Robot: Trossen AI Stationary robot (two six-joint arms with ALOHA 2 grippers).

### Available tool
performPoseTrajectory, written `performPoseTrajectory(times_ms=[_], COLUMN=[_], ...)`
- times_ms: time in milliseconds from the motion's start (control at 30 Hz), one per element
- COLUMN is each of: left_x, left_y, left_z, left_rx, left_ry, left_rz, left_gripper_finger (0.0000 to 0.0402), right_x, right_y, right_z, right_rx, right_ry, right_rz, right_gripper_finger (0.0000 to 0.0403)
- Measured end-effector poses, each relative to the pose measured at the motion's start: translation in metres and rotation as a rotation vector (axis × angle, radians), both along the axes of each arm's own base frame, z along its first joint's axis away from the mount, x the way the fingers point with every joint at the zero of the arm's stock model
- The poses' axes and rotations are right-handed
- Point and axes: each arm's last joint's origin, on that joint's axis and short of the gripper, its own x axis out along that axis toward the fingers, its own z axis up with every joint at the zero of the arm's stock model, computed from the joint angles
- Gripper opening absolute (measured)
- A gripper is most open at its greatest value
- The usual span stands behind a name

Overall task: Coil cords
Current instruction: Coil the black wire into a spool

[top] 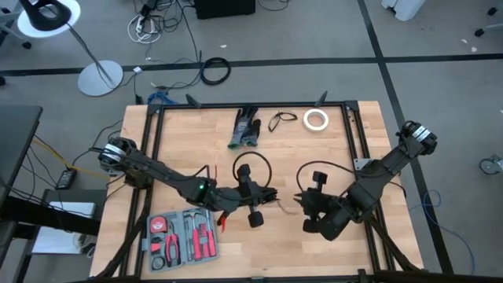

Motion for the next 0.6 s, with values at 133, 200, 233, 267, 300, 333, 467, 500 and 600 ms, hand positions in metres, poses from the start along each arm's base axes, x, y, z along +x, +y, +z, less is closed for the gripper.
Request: performPoseTrajectory(times_ms=[133, 200, 233, 267, 300, 333, 467, 500, 600], left_x=[0.001, 0.002, 0.002, 0.002, 0.002, 0.002, 0.002, 0.002, 0.002], left_y=[0.000, 0.000, 0.000, 0.000, 0.000, 0.000, 0.000, 0.000, 0.000], left_z=[0.001, 0.004, 0.005, 0.006, 0.006, 0.006, 0.006, 0.006, 0.006], left_rx=[-0.005, 0.003, 0.008, 0.014, 0.017, 0.018, 0.017, 0.017, 0.016], left_ry=[-0.021, -0.044, -0.053, -0.058, -0.060, -0.062, -0.063, -0.063, -0.065], left_rz=[0.003, 0.000, 0.000, 0.002, 0.001, 0.002, 0.003, 0.003, 0.003], left_gripper_finger=[0.0000, 0.0000, 0.0000, 0.0000, 0.0000, 0.0000, 0.0000, 0.0000, 0.0000], right_x=[0.003, 0.001, 0.000, -0.003, -0.007, -0.009, -0.020, -0.022, -0.029], right_y=[0.006, 0.006, 0.005, 0.004, 0.003, 0.004, 0.008, 0.010, 0.013], right_z=[-0.001, -0.005, -0.008, -0.012, -0.015, -0.017, -0.034, -0.038, -0.048], right_rx=[0.074, 0.099, 0.100, 0.092, 0.088, 0.093, 0.131, 0.145, 0.166], right_ry=[-0.014, 0.004, 0.016, 0.038, 0.054, 0.060, 0.101, 0.106, 0.123], right_rz=[0.018, 0.008, -0.004, -0.016, -0.029, -0.039, -0.049, -0.047, -0.041], right_gripper_finger=[0.0045, 0.0051, 0.0055, 0.0060, 0.0065, 0.0069, 0.0091, 0.0097, 0.0114])
